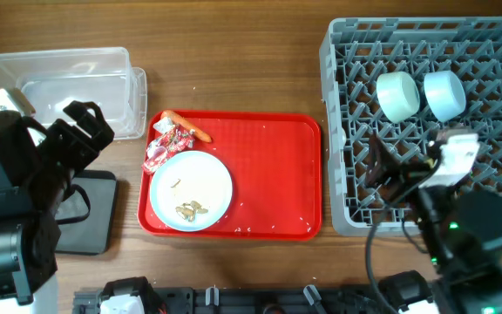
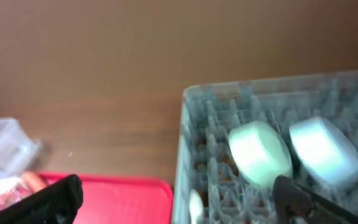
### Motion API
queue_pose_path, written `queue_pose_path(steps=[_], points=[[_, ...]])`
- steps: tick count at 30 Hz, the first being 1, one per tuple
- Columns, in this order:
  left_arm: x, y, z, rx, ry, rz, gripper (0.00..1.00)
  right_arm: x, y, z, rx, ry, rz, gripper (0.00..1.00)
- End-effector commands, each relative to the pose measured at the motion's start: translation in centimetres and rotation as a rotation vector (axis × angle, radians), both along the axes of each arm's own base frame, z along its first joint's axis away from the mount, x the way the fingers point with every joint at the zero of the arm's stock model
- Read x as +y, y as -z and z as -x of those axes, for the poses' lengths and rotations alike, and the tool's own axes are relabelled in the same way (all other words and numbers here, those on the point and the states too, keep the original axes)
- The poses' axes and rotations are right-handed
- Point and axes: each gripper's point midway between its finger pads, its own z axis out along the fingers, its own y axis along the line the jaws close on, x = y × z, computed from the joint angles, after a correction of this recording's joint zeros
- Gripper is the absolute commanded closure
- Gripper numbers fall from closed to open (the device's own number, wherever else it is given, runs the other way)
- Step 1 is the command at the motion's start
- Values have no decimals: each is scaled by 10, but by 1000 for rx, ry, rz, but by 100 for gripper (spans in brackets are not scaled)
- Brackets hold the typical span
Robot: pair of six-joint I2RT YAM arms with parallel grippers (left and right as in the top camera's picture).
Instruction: Sort waste into correct bins and load items into the dishwasher rack
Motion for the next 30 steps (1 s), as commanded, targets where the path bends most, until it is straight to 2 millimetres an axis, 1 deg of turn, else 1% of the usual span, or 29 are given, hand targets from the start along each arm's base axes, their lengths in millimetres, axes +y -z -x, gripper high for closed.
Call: queue_pose_path(steps=[1,6,10,13,14,15,16,17,20,23,29,30], points=[[3,-3,0,-10,-21,1,0,-18,32,4,-72,97,-119,0],[3,-3,0,-10,-21,1,0,-33,60,6,-196,148,-138,0],[3,-3,0,-10,-21,1,0,-43,85,6,-226,180,-146,0],[3,-3,0,-10,-21,1,0,-48,102,-1,-230,215,-231,0],[3,-3,0,-9,-21,0,0,-49,104,-3,-249,222,-257,0],[3,-3,0,-10,-21,1,0,-49,100,-5,-296,219,-289,0],[3,-3,0,-10,-21,1,0,-48,103,-5,-282,220,-320,0],[3,-3,0,-10,-21,1,0,-48,103,-5,-280,224,-374,0],[3,-3,0,-10,-21,1,0,-48,102,-5,-276,232,-449,0],[3,-3,0,-10,-21,1,0,-48,102,-5,-274,237,-489,0],[3,-3,0,-10,-18,4,0,-48,102,-5,-274,237,-490,0],[-8,-3,-1,-15,28,46,0,-48,102,-5,-274,237,-490,0]])
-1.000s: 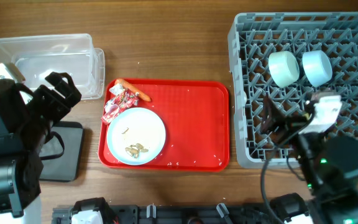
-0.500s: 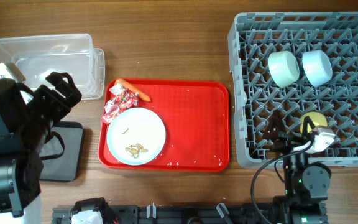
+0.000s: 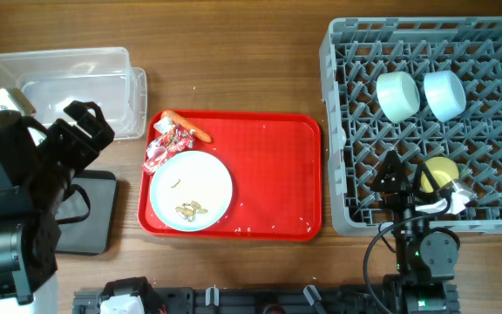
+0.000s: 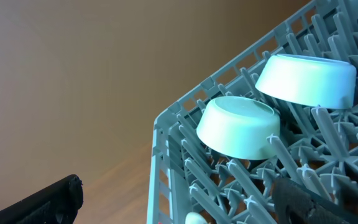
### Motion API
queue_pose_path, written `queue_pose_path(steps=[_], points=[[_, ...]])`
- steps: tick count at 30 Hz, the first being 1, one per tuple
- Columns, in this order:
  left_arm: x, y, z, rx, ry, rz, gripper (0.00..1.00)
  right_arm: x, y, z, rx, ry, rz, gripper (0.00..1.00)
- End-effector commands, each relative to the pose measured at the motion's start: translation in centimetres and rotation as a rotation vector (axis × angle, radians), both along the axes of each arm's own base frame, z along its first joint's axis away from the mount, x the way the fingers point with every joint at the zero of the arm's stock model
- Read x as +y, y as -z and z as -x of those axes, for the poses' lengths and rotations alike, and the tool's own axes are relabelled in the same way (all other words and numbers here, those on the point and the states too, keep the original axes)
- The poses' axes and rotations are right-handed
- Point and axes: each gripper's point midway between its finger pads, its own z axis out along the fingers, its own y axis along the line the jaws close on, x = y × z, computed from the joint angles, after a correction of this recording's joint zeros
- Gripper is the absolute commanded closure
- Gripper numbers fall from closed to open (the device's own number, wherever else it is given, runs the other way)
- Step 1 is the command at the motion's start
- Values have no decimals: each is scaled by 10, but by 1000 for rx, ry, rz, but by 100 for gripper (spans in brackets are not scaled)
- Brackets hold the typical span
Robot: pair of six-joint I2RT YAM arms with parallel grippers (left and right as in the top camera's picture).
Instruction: Sort waste into correct bins and load items into the dishwasher rack
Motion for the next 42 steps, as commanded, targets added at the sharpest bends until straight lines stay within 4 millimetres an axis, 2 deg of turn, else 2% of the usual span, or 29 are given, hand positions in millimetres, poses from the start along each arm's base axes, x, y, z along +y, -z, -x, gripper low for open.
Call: queue_pose_path(steps=[1,2,3,4,6,8,9,11,13,15,17,19,27,28,29,31,32,34,42], points=[[-28,-2,-1,-14,120,120,0,2,-5,1,-22,-12,-14,0],[-43,-4,0,-19,184,182,0,2,-5,1,-22,-12,-14,0],[-48,-9,-7,-47,196,210,0,2,-5,1,-22,-12,-14,0],[-51,-6,-16,-39,209,217,0,2,-5,1,-22,-12,-14,0],[-62,15,-28,48,268,203,0,2,-5,1,-22,-11,-14,0],[-81,54,-40,206,362,170,0,2,-4,1,-21,-12,-15,0],[-84,77,-46,303,351,151,0,2,-4,1,-21,-12,-14,0],[-96,111,-60,418,378,136,1,2,-4,1,-21,-12,-14,0],[-104,148,-72,530,386,80,13,2,-4,1,-21,-12,-14,0],[-103,184,-80,642,365,-22,20,2,-4,1,-21,-12,-14,0],[-93,207,-83,717,325,-123,24,2,-4,1,-21,-12,-14,0],[-85,224,-88,762,301,-180,24,2,-4,1,-21,-12,-15,0],[-90,290,-116,832,397,-251,25,2,-4,1,-21,-12,-15,0],[-89,297,-117,842,412,-259,29,2,-4,1,-21,-12,-14,0],[-89,302,-117,855,415,-261,37,2,-4,1,-21,-12,-15,0],[-91,305,-112,877,422,-253,84,2,-4,1,-21,-12,-14,0],[-93,301,-111,872,424,-246,95,2,-4,1,-21,-12,-15,0],[-93,290,-111,845,397,-232,96,2,-4,1,-21,-12,-14,0],[-92,202,-117,592,358,-209,96,2,-4,1,-21,-11,-14,0]])
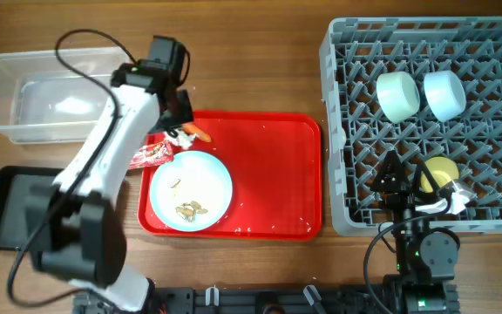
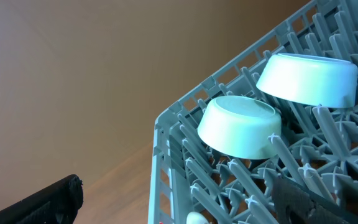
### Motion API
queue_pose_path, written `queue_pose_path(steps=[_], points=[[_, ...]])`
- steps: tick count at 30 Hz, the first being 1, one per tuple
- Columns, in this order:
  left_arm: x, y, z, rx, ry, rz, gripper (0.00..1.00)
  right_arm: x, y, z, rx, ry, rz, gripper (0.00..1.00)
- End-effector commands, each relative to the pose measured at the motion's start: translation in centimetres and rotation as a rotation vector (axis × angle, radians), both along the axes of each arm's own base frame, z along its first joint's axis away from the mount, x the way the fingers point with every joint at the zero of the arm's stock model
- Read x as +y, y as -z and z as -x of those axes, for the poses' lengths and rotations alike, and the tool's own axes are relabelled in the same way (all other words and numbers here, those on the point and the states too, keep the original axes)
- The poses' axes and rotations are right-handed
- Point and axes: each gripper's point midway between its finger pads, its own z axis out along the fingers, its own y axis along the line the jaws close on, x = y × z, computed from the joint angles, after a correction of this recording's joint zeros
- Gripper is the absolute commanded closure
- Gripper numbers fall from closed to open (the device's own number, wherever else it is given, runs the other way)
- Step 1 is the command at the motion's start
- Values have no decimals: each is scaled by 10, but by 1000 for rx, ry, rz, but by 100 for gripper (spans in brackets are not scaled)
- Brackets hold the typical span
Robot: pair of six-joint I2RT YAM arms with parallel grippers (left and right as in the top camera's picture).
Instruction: Sort waste into correct bins and load items into the dishwasher rack
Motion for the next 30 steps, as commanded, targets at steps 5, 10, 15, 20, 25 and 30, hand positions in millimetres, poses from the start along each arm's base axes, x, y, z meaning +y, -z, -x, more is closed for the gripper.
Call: queue_pose_path(steps=[5,10,15,20,25,30], points=[[62,-90,-16,-334,-272,-27,96,1,-4,1,-19,-8,-11,0],[170,-117,-60,-582,-514,28,96,1,-4,1,-19,-8,-12,0],[126,-82,-51,-399,-267,162,0,1,-4,1,-20,-8,-11,0],[64,-78,20,-159,-159,161,15,1,-4,1,-19,-8,-11,0],[53,-19,55,13,-224,139,25,1,-4,1,-19,-8,-11,0],[54,26,53,-31,-230,108,32,1,-4,1,-19,-8,-12,0]])
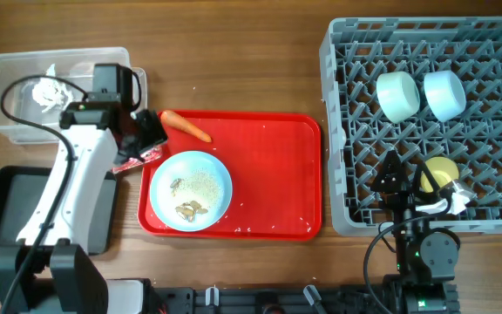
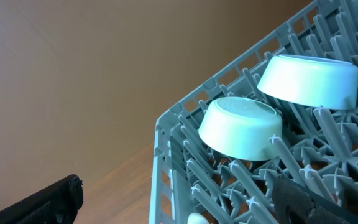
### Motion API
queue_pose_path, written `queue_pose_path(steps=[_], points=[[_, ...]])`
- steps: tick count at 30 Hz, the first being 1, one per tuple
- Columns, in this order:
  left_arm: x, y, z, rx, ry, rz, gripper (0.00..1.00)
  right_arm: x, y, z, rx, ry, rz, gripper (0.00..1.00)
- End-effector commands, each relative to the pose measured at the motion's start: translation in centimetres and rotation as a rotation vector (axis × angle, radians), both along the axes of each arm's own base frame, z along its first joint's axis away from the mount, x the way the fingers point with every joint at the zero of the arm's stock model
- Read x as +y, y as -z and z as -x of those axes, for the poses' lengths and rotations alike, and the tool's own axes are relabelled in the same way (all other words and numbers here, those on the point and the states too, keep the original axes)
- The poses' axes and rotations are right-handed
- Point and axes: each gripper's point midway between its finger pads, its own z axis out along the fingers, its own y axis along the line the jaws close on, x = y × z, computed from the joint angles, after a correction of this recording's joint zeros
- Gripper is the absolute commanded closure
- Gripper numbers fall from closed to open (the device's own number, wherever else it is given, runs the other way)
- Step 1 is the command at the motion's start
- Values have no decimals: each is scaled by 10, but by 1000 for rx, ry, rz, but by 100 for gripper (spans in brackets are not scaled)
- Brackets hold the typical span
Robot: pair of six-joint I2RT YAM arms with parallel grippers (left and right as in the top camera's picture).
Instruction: Sort waste into correct bins and load items into the dishwasher rack
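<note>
My left gripper (image 1: pixel 144 138) is at the red tray's (image 1: pixel 277 174) left edge, shut on a red wrapper (image 1: pixel 127 163) that hangs out over that edge. On the tray lie a carrot (image 1: pixel 186 127) and a white plate (image 1: pixel 190 188) with food scraps. The grey dishwasher rack (image 1: pixel 342 131) on the right holds two pale bowls (image 1: pixel 399 94) (image 1: pixel 444 92) and a yellow item (image 1: pixel 444 169). At the rack's front edge my right gripper (image 1: pixel 403 179) (image 2: pixel 176 208) is open and holds nothing. Both bowls (image 2: pixel 241 127) (image 2: pixel 308 79) also show in the right wrist view.
A clear plastic bin (image 1: pixel 24 65) stands at the back left with a crumpled white scrap (image 1: pixel 46 92) in it. A black bin (image 1: pixel 3 214) sits in front of it, partly under my left arm. Bare wooden table lies between tray and rack.
My left gripper has moved from the tray's back-left corner by the carrot to the tray's left edge. The red wrapper has gone left with it and now overhangs the edge. The right arm is unchanged.
First my left arm was folded over the black bin, the wrapper lay by the carrot, and my right gripper hung over the rack. Then the right arm rested at the rack's front edge. Later my left gripper was at the wrapper; now it holds it at the tray's edge.
</note>
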Motion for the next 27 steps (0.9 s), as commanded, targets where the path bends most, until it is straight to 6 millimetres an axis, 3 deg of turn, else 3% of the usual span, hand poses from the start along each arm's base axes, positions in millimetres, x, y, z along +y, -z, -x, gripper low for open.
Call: queue_pose_path(steps=[1,4,10,13,17,23,24,26,27], points=[[5,20,1,-18,-23,-68,32,1,-3,1,-14,-8,-11,0],[2,22,-9,-47,45,-153,32,1,-3,1,-14,-8,-11,0],[12,54,-7,50,68,-369,30,1,-3,1,-14,-8,-11,0],[13,61,-15,38,75,-386,33,1,-3,1,-14,-8,-11,0],[12,68,-21,36,98,-395,45,1,-3,1,-14,-8,-11,0],[13,89,-18,93,137,-412,46,1,-3,1,-14,-8,-11,0],[13,89,-18,91,136,-411,51,1,-3,1,-14,-8,-11,0],[13,87,-21,83,134,-409,87,1,-3,1,-14,-8,-11,0],[11,84,-22,86,135,-400,96,1,-3,1,-14,-8,-11,0]])
